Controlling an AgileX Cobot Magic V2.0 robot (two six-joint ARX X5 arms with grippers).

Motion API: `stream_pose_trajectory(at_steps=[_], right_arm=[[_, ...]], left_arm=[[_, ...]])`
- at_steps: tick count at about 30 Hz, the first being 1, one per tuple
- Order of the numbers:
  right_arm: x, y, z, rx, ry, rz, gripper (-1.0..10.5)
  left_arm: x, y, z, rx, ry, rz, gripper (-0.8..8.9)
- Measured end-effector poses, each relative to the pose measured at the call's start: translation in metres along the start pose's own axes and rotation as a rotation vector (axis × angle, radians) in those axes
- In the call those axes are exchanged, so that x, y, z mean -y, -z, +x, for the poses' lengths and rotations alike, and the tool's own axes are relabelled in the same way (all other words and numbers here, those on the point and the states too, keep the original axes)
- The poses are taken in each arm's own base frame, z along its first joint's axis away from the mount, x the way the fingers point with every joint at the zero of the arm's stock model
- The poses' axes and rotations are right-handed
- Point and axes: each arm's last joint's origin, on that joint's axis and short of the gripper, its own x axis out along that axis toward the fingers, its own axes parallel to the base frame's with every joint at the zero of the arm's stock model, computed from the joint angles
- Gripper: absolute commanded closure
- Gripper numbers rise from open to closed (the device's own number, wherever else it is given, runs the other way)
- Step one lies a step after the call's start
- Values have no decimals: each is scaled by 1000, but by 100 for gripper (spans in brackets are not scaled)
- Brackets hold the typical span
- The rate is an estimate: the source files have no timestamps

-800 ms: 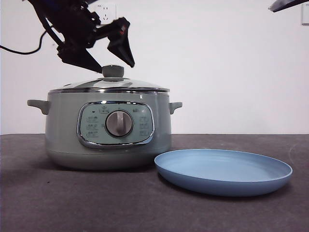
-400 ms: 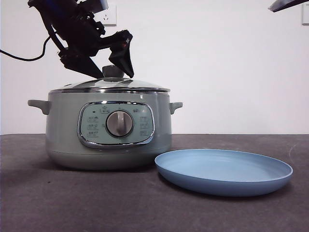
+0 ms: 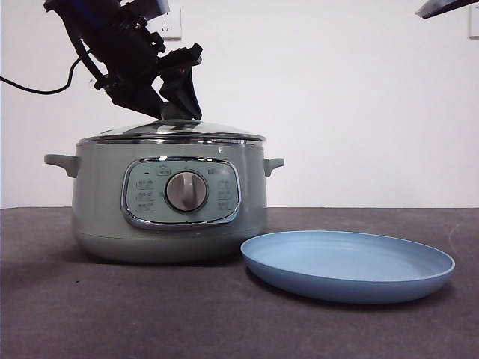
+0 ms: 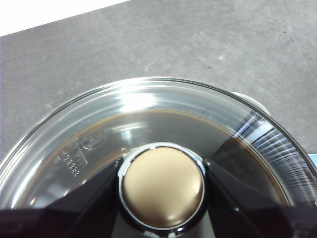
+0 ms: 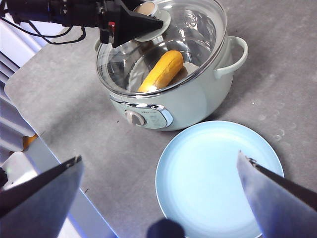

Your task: Take the corn out from the steamer,put the corn on the plate,close the lid

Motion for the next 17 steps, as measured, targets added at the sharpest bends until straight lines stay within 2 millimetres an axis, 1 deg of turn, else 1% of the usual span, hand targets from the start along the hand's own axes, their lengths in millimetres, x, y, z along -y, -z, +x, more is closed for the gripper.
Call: stream_pose_trajectory(at_steps=[6,11,15,17], right_arm=[[0,0,0,0,0,0,321],[0,0,0,0,0,0,321],[0,0,0,0,0,0,321],[0,0,0,0,0,0,321]], left_arm=[[0,0,0,1,0,0,822],[0,-3,-6,-14,-3,0,822],[1,-15,-16,-17,8,-1,822],[2,-26,-24,-9,15,0,822]])
